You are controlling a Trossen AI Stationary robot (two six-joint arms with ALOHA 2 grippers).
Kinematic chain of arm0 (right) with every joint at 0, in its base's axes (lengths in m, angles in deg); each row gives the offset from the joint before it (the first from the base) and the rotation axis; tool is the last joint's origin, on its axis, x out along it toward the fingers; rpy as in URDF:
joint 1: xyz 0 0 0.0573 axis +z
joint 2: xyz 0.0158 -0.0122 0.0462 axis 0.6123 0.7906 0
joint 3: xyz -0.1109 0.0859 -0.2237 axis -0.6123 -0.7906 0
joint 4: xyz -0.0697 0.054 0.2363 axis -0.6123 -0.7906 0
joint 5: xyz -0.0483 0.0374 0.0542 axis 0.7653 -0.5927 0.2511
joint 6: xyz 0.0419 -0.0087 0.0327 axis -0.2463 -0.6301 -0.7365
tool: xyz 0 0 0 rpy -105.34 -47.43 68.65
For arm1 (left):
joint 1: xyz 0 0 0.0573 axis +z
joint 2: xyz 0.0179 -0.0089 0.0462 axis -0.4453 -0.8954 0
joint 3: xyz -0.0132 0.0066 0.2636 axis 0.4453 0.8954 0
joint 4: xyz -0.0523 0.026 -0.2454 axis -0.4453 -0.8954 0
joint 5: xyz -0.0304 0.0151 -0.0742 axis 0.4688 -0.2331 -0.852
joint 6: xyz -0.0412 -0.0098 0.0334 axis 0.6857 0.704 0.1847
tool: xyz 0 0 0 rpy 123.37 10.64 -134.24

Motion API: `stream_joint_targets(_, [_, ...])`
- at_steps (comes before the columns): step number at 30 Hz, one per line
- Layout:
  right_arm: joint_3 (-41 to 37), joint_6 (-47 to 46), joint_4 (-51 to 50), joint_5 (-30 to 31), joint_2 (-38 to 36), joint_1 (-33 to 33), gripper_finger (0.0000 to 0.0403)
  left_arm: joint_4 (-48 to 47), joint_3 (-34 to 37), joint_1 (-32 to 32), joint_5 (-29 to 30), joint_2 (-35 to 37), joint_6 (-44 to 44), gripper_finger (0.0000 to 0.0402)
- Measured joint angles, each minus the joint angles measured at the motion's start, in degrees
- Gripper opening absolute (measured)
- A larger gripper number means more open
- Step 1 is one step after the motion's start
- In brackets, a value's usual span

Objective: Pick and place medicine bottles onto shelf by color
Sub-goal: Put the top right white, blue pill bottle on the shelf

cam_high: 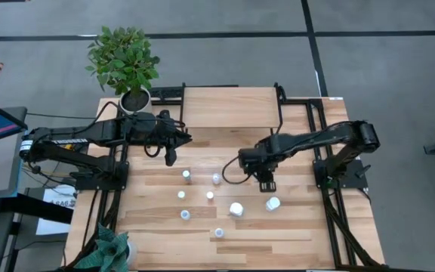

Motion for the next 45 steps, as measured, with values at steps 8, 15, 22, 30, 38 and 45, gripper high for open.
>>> stream_joint_targets(8, [18.8, 4.9, -6.5, 3.9, -6.5, -7.6, 0.0164, 0.0, 0.0, 0.0, 0.0, 0.0, 0.0, 0.0043])
stream_joint_targets(15, [31.9, 13.4, -6.6, 10.1, -6.4, -19.0, 0.0175, 0.0, 0.0, 0.0, 0.0, 0.0, 0.0, 0.0043])
stream_joint_targets(22, [38.7, 24.1, -9.5, 10.0, 0.7, -31.7, 0.0166, 0.0, 0.0, 0.0, 0.0, 0.0, 0.0, 0.0043])
stream_joint_targets(30, [39.7, 27.5, -16.5, 3.9, 9.5, -43.1, 0.0172, 0.0, 0.0, 0.0, 0.0, 0.0, 0.0, 0.0043])
stream_joint_targets(38, [39.7, 33.8, -16.9, 3.8, 13.7, -45.3, 0.0178, 0.0, 0.0, 0.0, 0.1, 0.0, -0.6, 0.0043])
stream_joint_targets(45, [39.8, 37.9, -16.9, 3.7, 15.1, -45.7, 0.0172, 0.0, 0.0, 0.0, 2.6, 0.0, -0.8, 0.0043])
